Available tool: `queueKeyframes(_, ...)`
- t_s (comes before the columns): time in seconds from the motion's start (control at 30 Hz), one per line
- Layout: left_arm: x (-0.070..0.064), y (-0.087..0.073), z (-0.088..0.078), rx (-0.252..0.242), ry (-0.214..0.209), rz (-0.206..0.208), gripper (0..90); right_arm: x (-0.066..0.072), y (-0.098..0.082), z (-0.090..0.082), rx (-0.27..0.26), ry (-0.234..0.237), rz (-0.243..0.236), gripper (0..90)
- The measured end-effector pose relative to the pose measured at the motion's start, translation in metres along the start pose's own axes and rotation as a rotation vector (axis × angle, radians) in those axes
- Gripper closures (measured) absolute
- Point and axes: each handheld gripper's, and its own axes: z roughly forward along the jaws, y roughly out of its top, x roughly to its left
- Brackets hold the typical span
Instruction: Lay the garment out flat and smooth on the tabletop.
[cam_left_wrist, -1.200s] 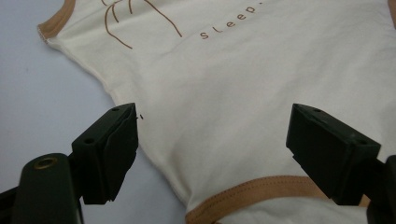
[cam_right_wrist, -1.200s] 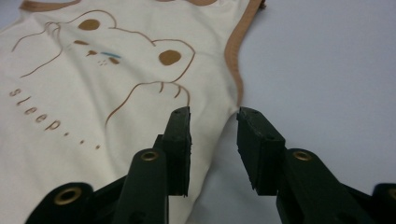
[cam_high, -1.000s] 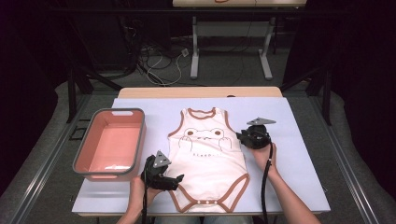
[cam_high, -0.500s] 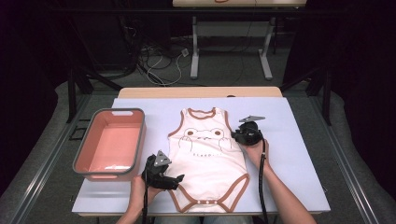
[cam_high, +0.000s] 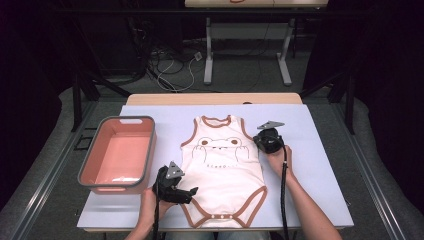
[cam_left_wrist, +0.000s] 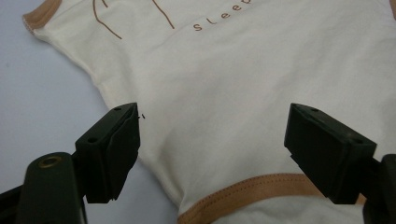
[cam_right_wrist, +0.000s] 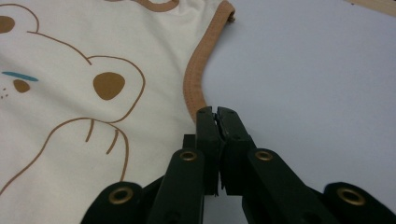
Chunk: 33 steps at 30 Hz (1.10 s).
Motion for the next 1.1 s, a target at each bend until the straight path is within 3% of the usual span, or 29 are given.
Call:
queueKeyframes(0.1,0.000,0.000,0.000,0.000,0.003,0.003,18.4,-0.001,0.000,0.002,-0.002,-0.005,-0.004,87.5)
queueKeyframes(0.23,0.000,-0.001,0.000,0.000,0.001,-0.009,18.1,-0.002,-0.002,0.004,0.011,0.001,0.020,77.7)
queueKeyframes(0.47,0.002,-0.001,-0.002,-0.008,0.009,-0.013,16.9,-0.002,0.002,-0.012,0.002,0.045,0.047,49.4)
queueKeyframes(0.5,0.002,-0.001,-0.002,-0.008,0.009,-0.013,16.8,-0.002,0.002,-0.012,0.002,0.045,0.047,49.4)
queueKeyframes(0.53,0.002,-0.001,-0.002,-0.011,0.012,-0.010,16.7,-0.001,0.002,-0.016,0.012,0.065,0.067,41.8)
queueKeyframes(0.67,0.003,-0.001,-0.002,-0.015,0.014,-0.007,16.2,0.003,0.002,-0.024,0.026,0.103,0.093,32.6)
queueKeyframes(0.97,0.003,-0.001,-0.005,-0.029,0.022,-0.014,15.1,0.010,-0.001,-0.050,0.020,0.214,0.092,19.3)
queueKeyframes(1.1,0.003,-0.001,-0.007,-0.035,0.027,-0.013,14.2,0.017,-0.004,-0.061,0.021,0.243,0.065,14.9)
